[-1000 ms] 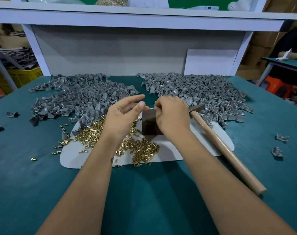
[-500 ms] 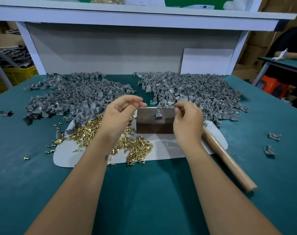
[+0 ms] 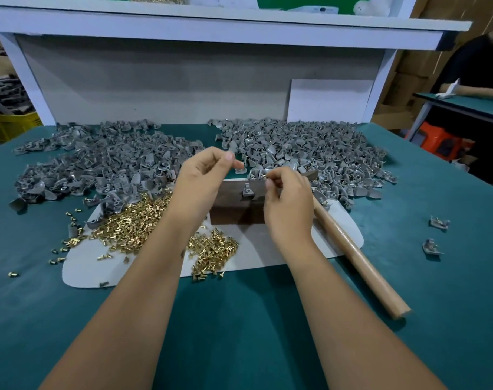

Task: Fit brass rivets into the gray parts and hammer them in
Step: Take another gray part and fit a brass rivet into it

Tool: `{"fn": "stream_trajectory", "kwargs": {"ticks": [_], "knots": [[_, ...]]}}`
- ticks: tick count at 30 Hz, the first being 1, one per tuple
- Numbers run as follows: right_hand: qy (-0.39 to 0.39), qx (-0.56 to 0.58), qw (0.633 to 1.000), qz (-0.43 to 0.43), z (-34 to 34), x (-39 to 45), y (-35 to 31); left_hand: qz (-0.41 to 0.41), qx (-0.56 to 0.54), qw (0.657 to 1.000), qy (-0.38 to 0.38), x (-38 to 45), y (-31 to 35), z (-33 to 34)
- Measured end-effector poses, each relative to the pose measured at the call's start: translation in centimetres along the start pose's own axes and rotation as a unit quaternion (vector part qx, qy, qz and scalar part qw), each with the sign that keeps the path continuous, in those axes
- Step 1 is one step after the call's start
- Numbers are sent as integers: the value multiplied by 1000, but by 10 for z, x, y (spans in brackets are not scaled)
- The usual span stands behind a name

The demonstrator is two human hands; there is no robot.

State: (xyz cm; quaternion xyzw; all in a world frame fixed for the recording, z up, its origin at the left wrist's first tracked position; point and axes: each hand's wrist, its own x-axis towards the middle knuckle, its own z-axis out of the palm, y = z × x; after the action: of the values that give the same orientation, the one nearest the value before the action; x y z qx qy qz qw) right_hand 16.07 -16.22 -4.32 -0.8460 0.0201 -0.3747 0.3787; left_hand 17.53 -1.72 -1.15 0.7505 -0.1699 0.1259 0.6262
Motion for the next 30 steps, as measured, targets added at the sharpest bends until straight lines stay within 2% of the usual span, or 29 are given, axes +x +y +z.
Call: {"fn": "stream_trajectory", "kwargs": {"ticks": [6, 9, 20, 23, 30], "knots": [[-7, 29, 999, -29, 3, -2, -4, -9, 82, 995, -60, -5, -18, 3], [-11, 37, 999, -29, 4, -2, -5, -31, 52, 994, -88, -4, -20, 8], [-44, 85, 995, 11, 4, -3, -6, -12, 40, 998, -39, -7, -27, 13], [-44, 87, 995, 16, 3, -2, -5, -31, 79, 996, -17, -4, -30, 11], [-56, 82, 995, 0, 4, -4, -7, -31, 106, 993, -41, -6, -28, 11]]}}
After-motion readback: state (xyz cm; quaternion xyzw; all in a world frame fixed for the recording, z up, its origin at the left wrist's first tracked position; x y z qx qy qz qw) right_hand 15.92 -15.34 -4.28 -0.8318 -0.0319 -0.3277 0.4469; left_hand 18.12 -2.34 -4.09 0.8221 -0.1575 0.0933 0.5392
